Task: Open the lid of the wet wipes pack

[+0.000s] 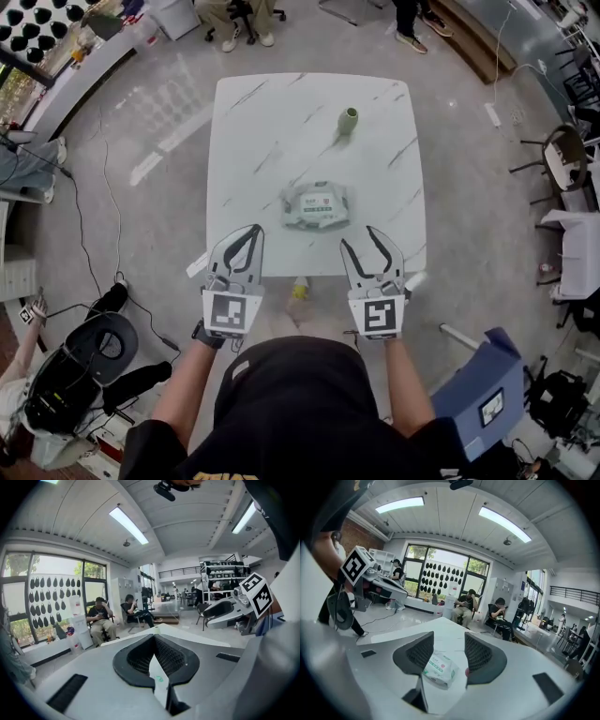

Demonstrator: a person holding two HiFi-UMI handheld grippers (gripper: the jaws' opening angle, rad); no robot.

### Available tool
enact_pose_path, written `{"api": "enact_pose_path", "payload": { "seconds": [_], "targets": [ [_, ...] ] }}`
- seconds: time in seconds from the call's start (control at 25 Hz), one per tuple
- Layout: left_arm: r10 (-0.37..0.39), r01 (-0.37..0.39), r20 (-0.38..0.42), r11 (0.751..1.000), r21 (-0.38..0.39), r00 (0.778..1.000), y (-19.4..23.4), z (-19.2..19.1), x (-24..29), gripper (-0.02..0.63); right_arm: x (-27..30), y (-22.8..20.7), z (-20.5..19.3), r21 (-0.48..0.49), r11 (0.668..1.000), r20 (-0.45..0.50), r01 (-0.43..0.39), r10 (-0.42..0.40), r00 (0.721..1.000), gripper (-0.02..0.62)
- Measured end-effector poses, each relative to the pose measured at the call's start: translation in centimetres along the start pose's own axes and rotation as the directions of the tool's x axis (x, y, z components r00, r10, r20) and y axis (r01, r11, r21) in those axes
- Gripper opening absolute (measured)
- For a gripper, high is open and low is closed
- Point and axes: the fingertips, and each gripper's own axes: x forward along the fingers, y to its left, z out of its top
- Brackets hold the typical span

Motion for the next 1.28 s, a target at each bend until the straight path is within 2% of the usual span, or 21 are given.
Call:
{"api": "enact_pose_path", "payload": {
  "seconds": [0.12,0.28,0.48,0.6,0.76,0.88,1.08,1.2,1.28],
  "targets": [
    [-0.021,0.022,-0.045,0.999,0.038,0.999,-0.3,-1.2,1.7,0.017,1.2,0.5,-1.1,-0.046,0.999,-0.020,-0.019,0.018,1.000,0.202],
    [-0.044,0.048,-0.098,0.998,0.041,0.994,-0.4,-3.4,3.8,0.017,3.1,1.2,-2.7,-0.079,0.996,-0.058,-0.046,0.041,0.997,0.197],
    [-0.080,0.085,-0.126,0.996,0.037,0.989,-0.7,-6.3,6.3,0.017,5.4,2.0,-4.2,-0.232,0.971,-0.097,-0.048,0.026,0.995,0.195],
    [-0.112,0.112,-0.159,0.994,-0.008,0.981,-0.9,-9.1,7.3,0.017,6.7,3.0,-5.1,-0.257,0.964,-0.110,-0.061,0.034,0.993,0.193],
    [-0.198,0.189,-0.202,0.980,-0.064,0.959,-1.8,-12.1,8.6,0.017,8.5,4.5,-7.1,-0.282,0.956,-0.140,-0.084,0.045,0.989,0.184],
    [-0.234,0.214,-0.243,0.971,-0.104,0.942,-2.5,-14.8,10.0,0.017,10.1,4.8,-8.4,-0.307,0.947,-0.152,-0.093,0.047,0.987,0.176],
    [-0.278,0.246,-0.265,0.958,-0.147,0.924,-4.0,-17.9,12.0,0.017,11.7,5.6,-10.3,-0.360,0.924,-0.180,-0.127,0.065,0.982,0.173],
    [-0.322,0.273,-0.278,0.941,-0.199,0.905,-4.7,-19.5,13.3,0.017,12.8,6.0,-11.5,-0.411,0.901,-0.193,-0.142,0.066,0.979,0.166],
    [-0.364,0.293,-0.281,0.919,-0.265,0.888,-5.2,-20.4,14.0,0.017,13.6,6.3,-12.4,-0.423,0.893,-0.206,-0.155,0.072,0.976,0.164]
  ]
}}
